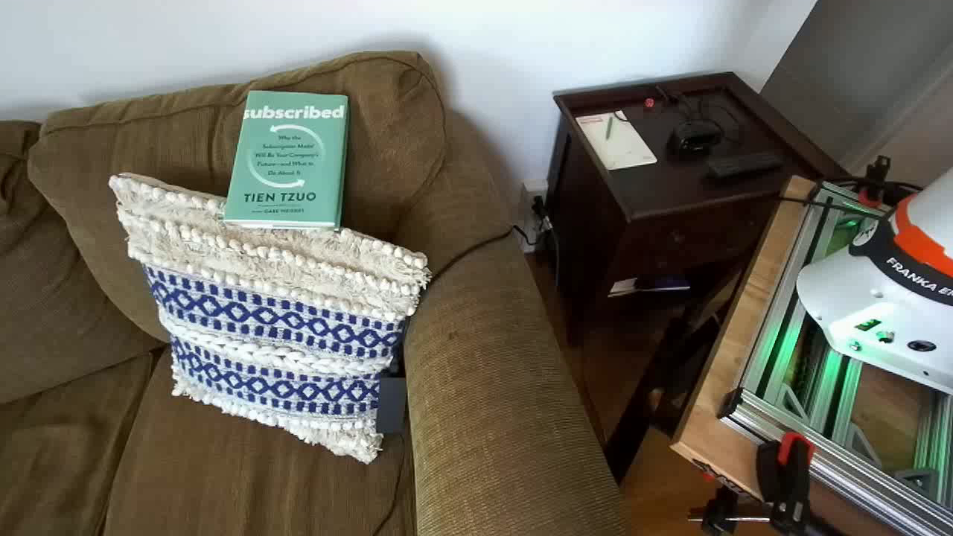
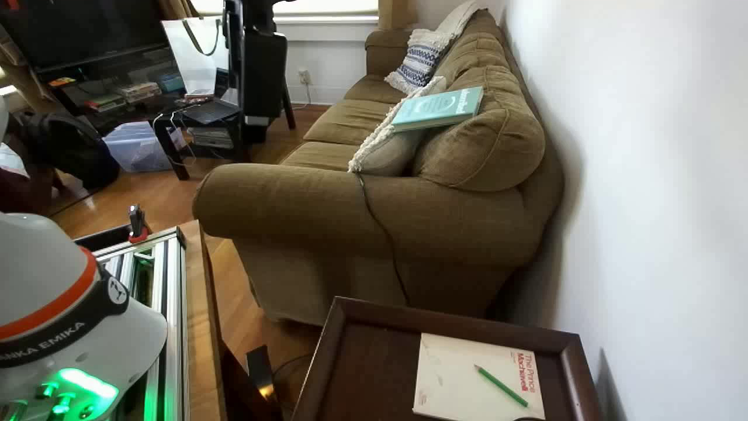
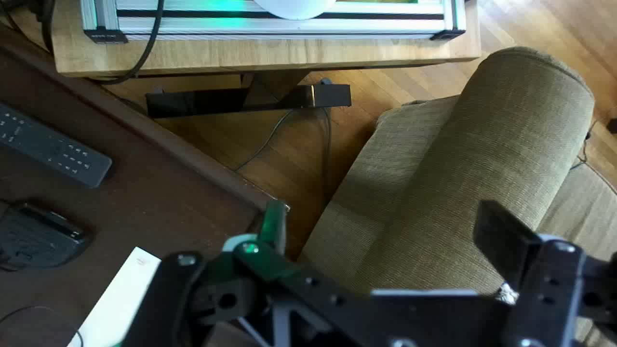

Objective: Put the remote control on the right armrest of the sofa

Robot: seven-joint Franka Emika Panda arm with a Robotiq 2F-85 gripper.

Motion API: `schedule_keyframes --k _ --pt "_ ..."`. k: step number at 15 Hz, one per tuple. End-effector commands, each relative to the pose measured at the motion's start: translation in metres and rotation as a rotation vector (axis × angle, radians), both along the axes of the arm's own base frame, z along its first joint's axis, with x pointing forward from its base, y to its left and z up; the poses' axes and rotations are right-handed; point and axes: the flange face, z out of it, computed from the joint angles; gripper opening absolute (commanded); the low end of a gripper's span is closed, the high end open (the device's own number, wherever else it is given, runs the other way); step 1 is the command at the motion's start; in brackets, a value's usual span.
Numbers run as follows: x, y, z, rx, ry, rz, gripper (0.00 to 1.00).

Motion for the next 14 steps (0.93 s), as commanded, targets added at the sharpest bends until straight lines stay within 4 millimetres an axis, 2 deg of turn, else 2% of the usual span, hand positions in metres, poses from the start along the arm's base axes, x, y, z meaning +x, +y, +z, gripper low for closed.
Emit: schedule_keyframes --k 1,13,14 --pt "0.0001 -0.0002 0.0006 0.000 0.001 0.000 1.00" --pt "0.0001 -0.0002 0.0006 0.000 0.001 0.000 1.00" --pt "0.0043 0.0058 -0.0073 -0.051 0.010 0.019 1.00"
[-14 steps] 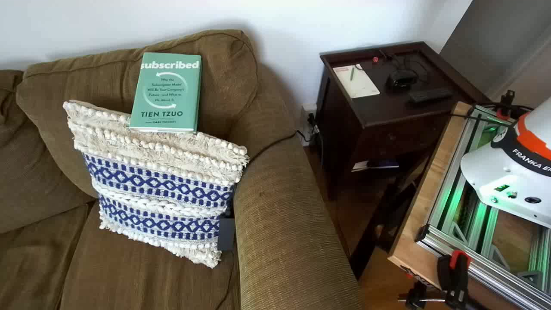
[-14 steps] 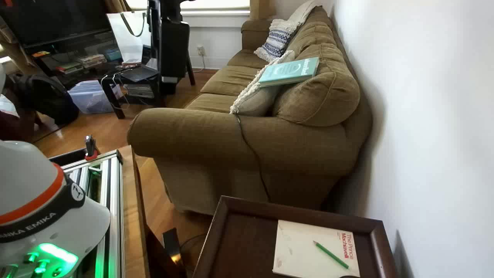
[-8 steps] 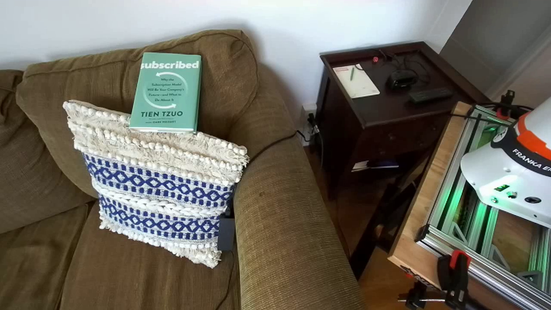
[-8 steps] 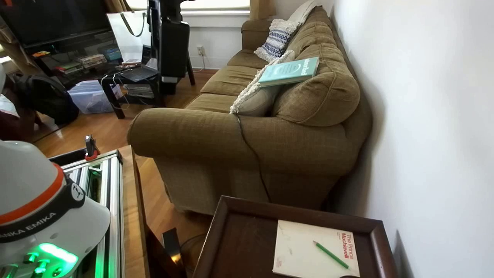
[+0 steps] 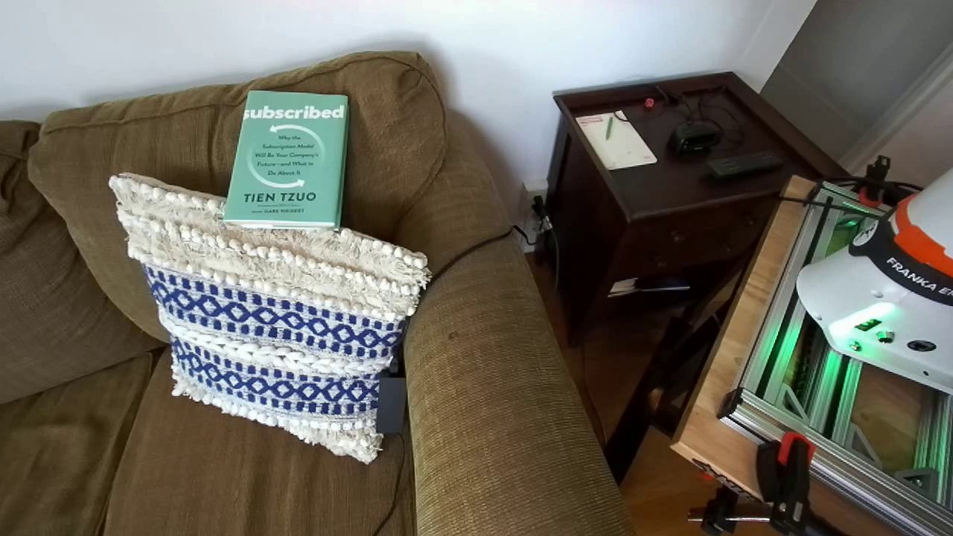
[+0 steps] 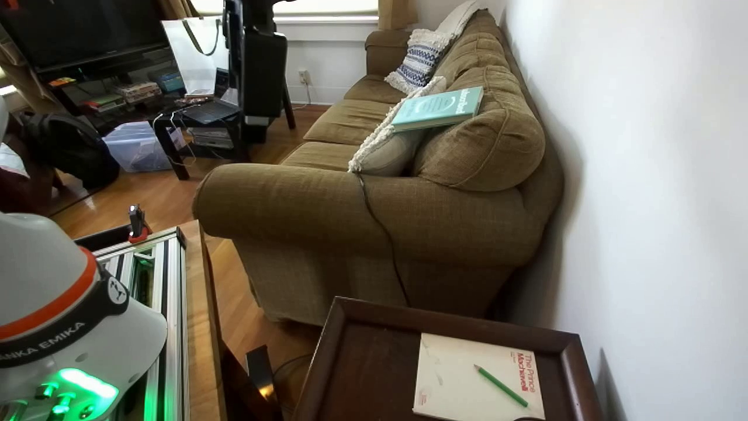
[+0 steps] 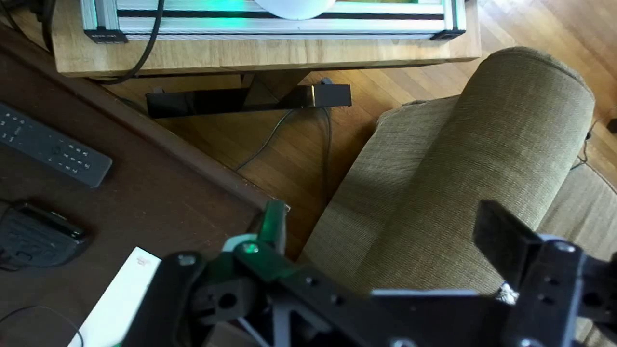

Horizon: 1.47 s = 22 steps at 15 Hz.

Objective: Put the remote control on the right armrest of the sofa

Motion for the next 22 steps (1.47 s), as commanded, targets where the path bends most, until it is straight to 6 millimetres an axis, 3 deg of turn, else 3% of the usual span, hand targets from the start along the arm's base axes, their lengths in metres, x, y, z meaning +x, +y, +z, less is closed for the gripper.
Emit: schedule_keyframes --k 1,3,7,14,22 --pt "0.007 0.009 -0.013 -0.091 0.018 0.043 1.00" --pt "0.013 0.013 -0.028 -0.202 0.032 0.067 1.00" --pt "0.026 0.009 -0.077 -0.358 0.089 0.158 1.00" --pt "0.047 -0.038 -0.167 -0.550 0.220 0.372 1.00" --pt "0.027 -0.086 -0.266 -0.550 0.403 0.504 1.00"
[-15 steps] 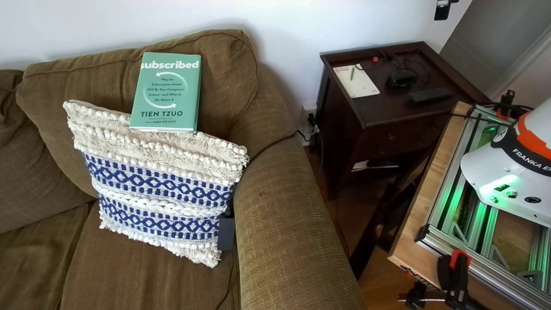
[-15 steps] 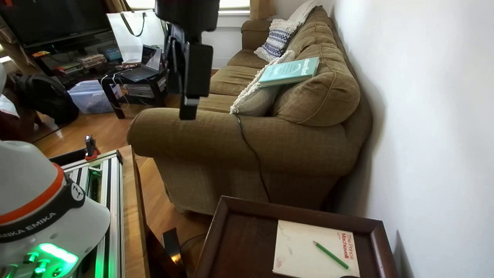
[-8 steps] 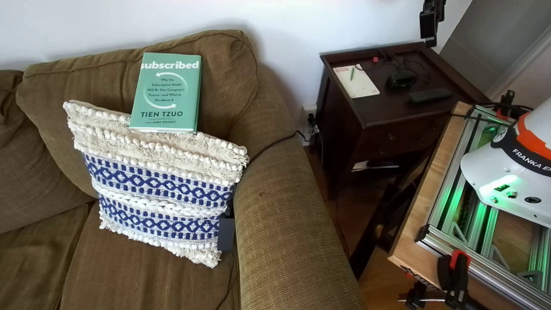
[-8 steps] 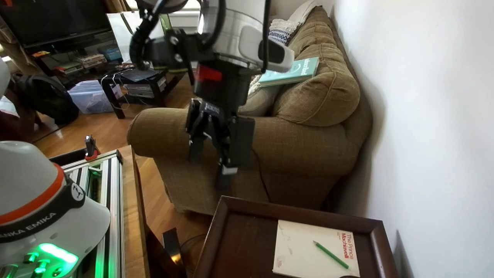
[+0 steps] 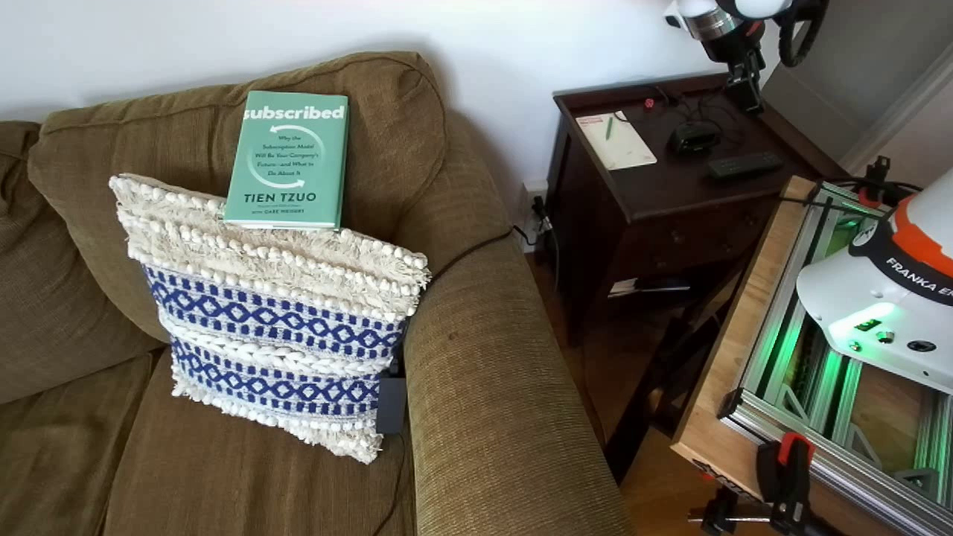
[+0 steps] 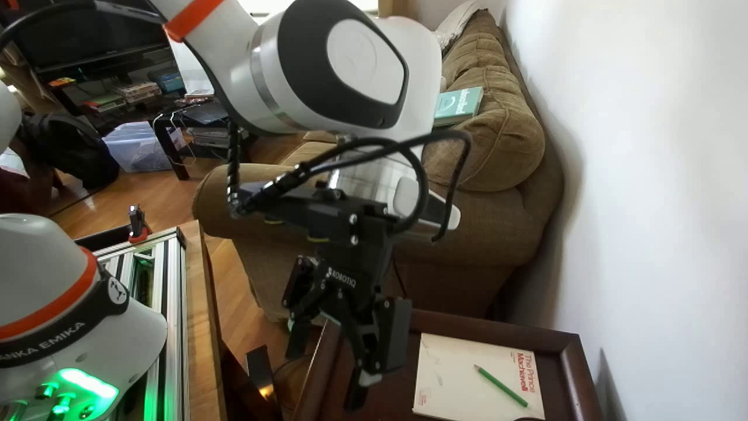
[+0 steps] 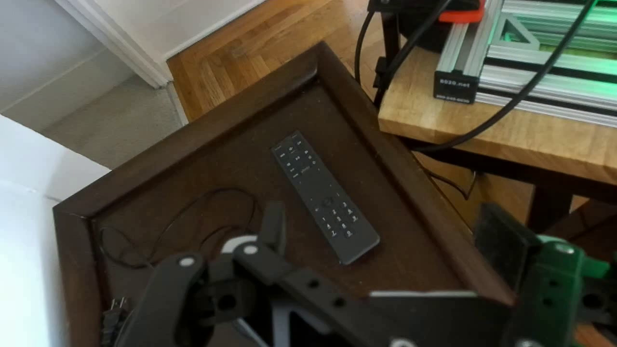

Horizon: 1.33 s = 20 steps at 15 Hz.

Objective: Put the remote control on the right armrest of the sofa

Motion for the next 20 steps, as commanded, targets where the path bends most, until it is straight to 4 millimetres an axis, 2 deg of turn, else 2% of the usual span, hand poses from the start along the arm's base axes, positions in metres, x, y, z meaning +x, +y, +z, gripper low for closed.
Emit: schedule_keyframes --k 1,3,11,15,20 --pt "-0.003 -0.005 -0.011 0.008 0.017 -0.002 1.00" --pt "-0.004 -0.007 -0.021 0.013 0.036 -0.007 1.00" --pt "0.000 -0.006 -0.014 0.009 0.017 -0.001 1.00" --pt "0.008 -0.018 -0.041 -0.098 0.013 -0.017 1.00" --pt "0.009 -0.039 -0.098 -0.187 0.086 -0.011 1.00"
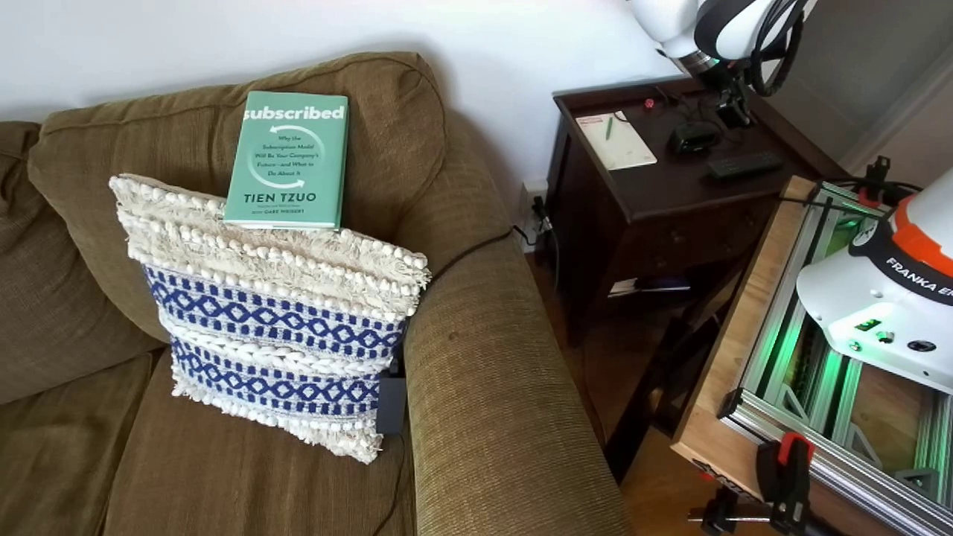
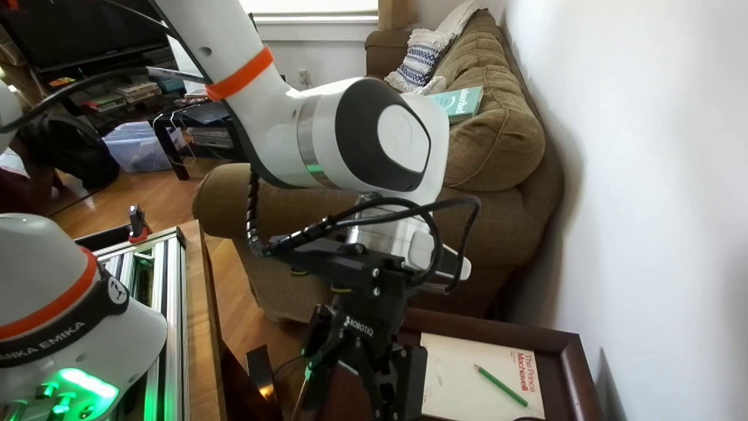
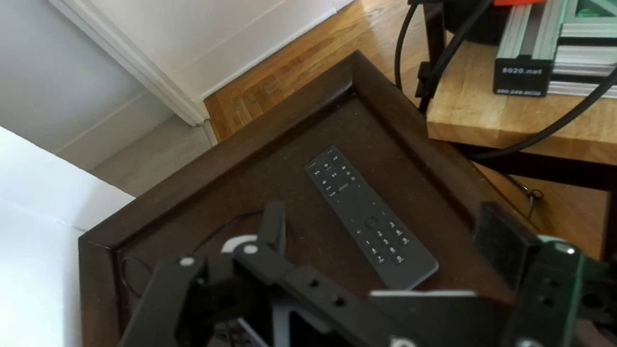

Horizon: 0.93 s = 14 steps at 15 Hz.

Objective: Put the remote control on the right armrest of the sofa

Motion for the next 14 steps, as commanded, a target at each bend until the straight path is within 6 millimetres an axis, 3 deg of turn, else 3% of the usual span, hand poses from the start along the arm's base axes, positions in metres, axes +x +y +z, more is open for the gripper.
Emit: schedule_keyframes --k 1,9,14 --pt "0.002 -0.021 -0.053 -0.058 0.057 0.003 1.00" --pt "0.005 -0.052 -0.144 -0.052 0.159 0.096 1.00" --pt "0.003 -0.064 -0.174 -0.023 0.213 0.142 1.00"
